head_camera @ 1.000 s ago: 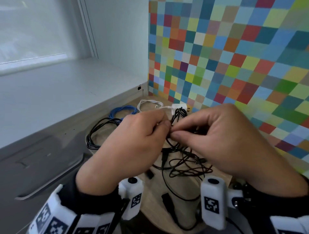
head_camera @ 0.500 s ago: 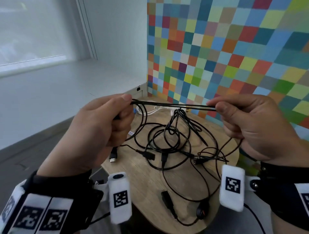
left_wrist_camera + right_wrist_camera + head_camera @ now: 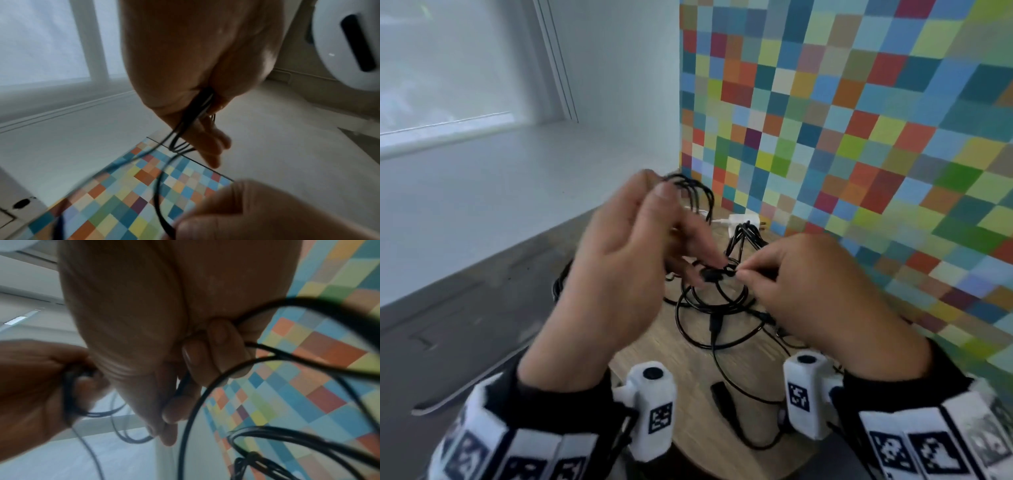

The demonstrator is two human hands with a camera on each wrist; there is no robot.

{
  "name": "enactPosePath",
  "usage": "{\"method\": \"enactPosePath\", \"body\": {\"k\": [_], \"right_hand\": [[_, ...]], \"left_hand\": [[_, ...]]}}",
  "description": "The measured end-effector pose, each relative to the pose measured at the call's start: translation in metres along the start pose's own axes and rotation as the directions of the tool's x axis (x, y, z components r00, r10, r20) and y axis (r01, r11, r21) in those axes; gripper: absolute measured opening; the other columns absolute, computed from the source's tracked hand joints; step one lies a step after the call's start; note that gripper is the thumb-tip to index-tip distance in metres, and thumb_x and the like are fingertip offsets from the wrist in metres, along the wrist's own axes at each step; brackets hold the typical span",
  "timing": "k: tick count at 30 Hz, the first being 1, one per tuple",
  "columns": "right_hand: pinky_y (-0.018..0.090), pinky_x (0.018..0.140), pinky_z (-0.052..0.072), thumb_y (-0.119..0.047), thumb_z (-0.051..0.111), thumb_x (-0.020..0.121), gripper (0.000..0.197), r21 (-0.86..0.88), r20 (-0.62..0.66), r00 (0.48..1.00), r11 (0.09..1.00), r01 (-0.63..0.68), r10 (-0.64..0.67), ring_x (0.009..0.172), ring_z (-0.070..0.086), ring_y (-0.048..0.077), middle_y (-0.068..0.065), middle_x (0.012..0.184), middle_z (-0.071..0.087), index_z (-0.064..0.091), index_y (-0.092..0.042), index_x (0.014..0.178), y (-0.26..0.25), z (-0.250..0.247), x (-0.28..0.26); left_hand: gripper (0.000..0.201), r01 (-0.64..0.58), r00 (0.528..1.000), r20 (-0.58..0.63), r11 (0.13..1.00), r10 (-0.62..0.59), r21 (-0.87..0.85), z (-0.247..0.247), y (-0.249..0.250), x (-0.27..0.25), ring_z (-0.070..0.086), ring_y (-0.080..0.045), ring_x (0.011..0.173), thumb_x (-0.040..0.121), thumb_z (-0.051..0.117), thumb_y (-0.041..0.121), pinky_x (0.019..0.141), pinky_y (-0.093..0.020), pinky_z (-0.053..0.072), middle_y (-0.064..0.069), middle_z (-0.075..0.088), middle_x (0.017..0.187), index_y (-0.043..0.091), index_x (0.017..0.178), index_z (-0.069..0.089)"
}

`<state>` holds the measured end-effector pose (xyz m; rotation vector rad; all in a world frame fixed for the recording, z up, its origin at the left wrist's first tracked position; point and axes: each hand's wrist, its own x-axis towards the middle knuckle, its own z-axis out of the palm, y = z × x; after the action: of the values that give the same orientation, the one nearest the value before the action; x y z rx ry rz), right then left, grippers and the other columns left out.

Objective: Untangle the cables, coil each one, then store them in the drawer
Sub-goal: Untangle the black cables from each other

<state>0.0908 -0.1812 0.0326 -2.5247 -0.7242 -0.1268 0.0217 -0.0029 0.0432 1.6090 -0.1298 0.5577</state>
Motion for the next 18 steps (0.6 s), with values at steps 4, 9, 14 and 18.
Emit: {"method": "enactPosePath", "body": {"k": [4, 9, 14, 18], "right_hand": [[0.033, 0.058, 0.043, -0.034, 0.052, 0.096, 0.031, -0.198, 0.074, 0.988, 0.969, 0.148, -0.136, 0.061, 0.055, 0.010, -0.006, 0.068, 0.062, 0.059, -0.035, 0.065, -0.022, 0.009, -0.005], [0.036, 0.060, 0.052, -0.033, 0.063, 0.095, 0.019, 0.002, 0.077, 0.989, 0.992, 0.126, -0.125, 0.063, 0.063, 0.009, -0.008, 0.070, 0.070, 0.076, -0.032, 0.081, -0.023, -0.004, -0.008], [0.028, 0.070, 0.056, -0.037, 0.070, 0.093, 0.008, 0.148, -0.109, 0.994, 0.989, 0.010, 0.006, 0.075, 0.066, -0.001, -0.019, 0.079, 0.072, 0.078, -0.035, 0.089, -0.006, -0.017, -0.005], [0.030, 0.073, 0.054, -0.050, 0.077, 0.083, 0.021, 0.250, -0.069, 0.993, 0.965, -0.075, 0.095, 0.077, 0.067, 0.006, -0.010, 0.080, 0.071, 0.070, -0.042, 0.101, 0.011, -0.030, -0.003]], "left_hand": [[0.022, -0.227, 0.973, 0.160, 0.844, 0.169, 0.486, 0.016, -0.012, -0.009, 0.070, -0.005, 0.075, 0.104, 0.036, 0.040, 0.061, -0.034, 0.055, 0.013, 0.076, 0.091, 0.041, 0.084, 0.046], [0.024, -0.183, 0.983, 0.085, 0.884, 0.162, 0.431, 0.017, -0.015, -0.008, 0.073, -0.012, 0.081, 0.102, 0.037, 0.044, 0.066, -0.042, 0.057, 0.011, 0.077, 0.092, 0.036, 0.082, 0.049], [0.035, 0.097, 0.990, -0.095, 0.993, -0.104, -0.075, 0.000, 0.001, 0.001, 0.048, -0.021, 0.042, 0.109, 0.038, 0.022, 0.039, -0.026, 0.031, -0.008, 0.067, 0.067, 0.020, 0.075, 0.048], [0.039, 0.206, 0.974, -0.014, 0.902, -0.228, -0.380, -0.014, 0.002, 0.006, 0.021, -0.011, 0.038, 0.106, 0.043, 0.023, 0.039, -0.022, 0.011, 0.002, 0.034, 0.051, 0.019, 0.069, 0.055]]}}
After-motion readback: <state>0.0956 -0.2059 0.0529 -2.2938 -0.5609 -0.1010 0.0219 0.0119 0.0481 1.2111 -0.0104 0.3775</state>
